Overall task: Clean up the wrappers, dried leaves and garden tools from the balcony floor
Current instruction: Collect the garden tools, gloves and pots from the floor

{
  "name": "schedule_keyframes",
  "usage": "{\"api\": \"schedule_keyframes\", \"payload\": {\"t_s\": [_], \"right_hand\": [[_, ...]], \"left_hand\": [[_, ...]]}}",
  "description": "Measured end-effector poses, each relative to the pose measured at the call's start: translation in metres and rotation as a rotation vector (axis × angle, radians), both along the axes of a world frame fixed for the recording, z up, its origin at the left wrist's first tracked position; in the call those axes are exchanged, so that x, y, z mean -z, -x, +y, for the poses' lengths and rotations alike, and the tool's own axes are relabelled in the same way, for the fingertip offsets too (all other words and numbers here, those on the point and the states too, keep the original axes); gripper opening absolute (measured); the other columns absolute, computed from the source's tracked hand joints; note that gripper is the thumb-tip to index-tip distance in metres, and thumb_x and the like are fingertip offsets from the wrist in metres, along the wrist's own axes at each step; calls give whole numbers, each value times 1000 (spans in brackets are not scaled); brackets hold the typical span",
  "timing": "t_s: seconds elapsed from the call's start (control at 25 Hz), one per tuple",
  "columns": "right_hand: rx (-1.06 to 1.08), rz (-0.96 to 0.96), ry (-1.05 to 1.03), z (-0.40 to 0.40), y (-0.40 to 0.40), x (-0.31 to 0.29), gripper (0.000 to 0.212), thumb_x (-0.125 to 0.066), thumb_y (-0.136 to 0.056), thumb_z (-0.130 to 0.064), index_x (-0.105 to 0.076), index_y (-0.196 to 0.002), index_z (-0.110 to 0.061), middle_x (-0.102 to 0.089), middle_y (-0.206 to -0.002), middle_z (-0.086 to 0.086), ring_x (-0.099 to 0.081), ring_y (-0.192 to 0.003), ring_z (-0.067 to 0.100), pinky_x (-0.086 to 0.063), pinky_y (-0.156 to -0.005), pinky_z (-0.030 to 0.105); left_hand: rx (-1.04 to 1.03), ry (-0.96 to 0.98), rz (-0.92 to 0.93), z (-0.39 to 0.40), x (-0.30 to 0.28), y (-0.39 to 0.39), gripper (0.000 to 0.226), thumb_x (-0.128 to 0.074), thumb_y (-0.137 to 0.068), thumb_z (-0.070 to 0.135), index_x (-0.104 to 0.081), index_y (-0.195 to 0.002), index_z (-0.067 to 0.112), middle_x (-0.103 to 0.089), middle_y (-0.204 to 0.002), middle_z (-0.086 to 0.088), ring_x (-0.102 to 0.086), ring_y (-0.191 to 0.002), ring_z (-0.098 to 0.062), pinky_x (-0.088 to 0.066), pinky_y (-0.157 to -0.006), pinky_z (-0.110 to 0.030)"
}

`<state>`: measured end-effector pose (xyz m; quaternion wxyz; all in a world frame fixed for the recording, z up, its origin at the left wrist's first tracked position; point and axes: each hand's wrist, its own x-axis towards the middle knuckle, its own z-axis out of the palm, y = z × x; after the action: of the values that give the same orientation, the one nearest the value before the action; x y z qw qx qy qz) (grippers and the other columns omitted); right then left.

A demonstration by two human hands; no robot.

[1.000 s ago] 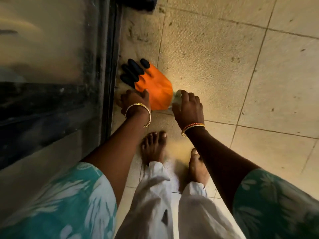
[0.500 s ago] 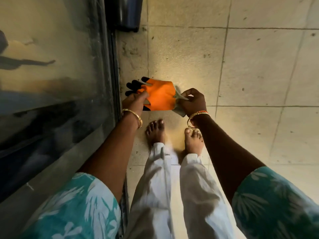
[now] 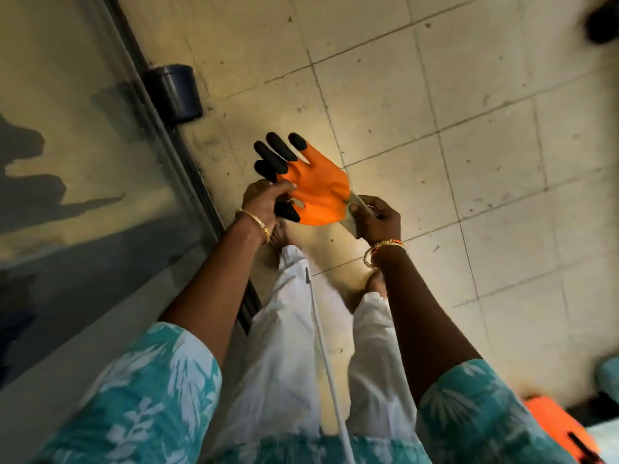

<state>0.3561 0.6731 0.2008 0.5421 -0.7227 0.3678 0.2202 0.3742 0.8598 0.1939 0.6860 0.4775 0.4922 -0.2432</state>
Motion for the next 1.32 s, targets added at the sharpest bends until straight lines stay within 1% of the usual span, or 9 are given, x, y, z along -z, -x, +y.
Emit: {"api": "schedule_keyframes", "payload": {"t_s": [0.08, 0.2, 0.44, 0.6, 0.76, 0.84, 1.0, 1.2, 1.32], "right_hand": [[94, -8, -1, -43, 17, -18, 18, -61, -83, 6, -67, -100, 3, -59, -56, -6, -49, -39, -1, -39, -35, 15], [276, 4, -11, -102, 50, -25, 18, -65, -82, 2, -67, -99, 3, -59, -66, 0, -54, -54, 8, -45, -48, 20], [878, 55, -269, -241, 160, -48, 12, -67, -84, -7, -59, -78, -14, -60, -77, 5, -59, -68, 14, -56, -52, 24], [1135, 19, -268, -334, 247, -69, 9, -62, -87, -3, -57, -85, -10, -59, -84, 9, -59, -76, 24, -58, -56, 32], [1360, -21, -256, -417, 322, -100, 11, -54, -90, 2, -53, -89, -9, -56, -78, 4, -56, -70, 18, -57, -57, 35], [1463, -27, -245, -454, 357, -110, 13, -50, -90, 3, -54, -92, -10, -56, -78, 4, -57, -71, 19, -57, -54, 32], [1677, -24, -133, -523, 418, -113, 23, -48, -84, 10, -58, -83, -11, -58, -76, 5, -58, -78, 26, -54, -71, 47], [1841, -147, -204, -598, 468, -101, 31, -47, -83, 15, -56, -74, -13, -60, -83, 3, -56, -89, 27, -52, -66, 41], [1844, -153, -161, -653, 484, -90, 22, -51, -85, 12, -54, -77, -9, -58, -82, 0, -56, -78, 17, -54, -56, 31]], "left_hand": [[120, 107, -58, -36, -26, -3, 10, -63, -87, 9, -64, -84, 18, -72, -75, 3, -68, -68, -10, -51, -65, -25], [349, 179, -23, -88, -40, 1, 14, -68, -86, 24, -62, -98, 27, -72, -93, 5, -67, -87, -11, -51, -76, -28], [656, 222, 26, -240, -36, 60, 19, -58, -93, 19, -58, -112, 16, -66, -108, -6, -64, -99, -20, -57, -76, -33], [802, 236, 50, -363, -59, 120, 14, -54, -96, 14, -58, -109, 12, -65, -103, -8, -65, -93, -20, -59, -73, -32], [898, 52, 17, -477, -92, 192, 4, -61, -92, 11, -59, -94, 14, -66, -93, -8, -65, -84, -22, -55, -81, -39], [923, 31, 19, -525, -106, 225, 5, -61, -92, 10, -59, -91, 15, -66, -90, -7, -64, -81, -22, -57, -72, -36], [1048, 86, -14, -610, -124, 260, 7, -62, -90, 7, -62, -91, 14, -71, -82, -4, -67, -78, -20, -60, -63, -30], [1298, 158, -29, -725, -125, 278, 9, -61, -90, 4, -62, -93, 13, -71, -86, -7, -68, -82, -22, -59, -75, -36], [1421, 173, -17, -804, -109, 285, 13, -55, -92, -2, -58, -97, 10, -66, -91, -11, -66, -83, -24, -60, -62, -30]]}}
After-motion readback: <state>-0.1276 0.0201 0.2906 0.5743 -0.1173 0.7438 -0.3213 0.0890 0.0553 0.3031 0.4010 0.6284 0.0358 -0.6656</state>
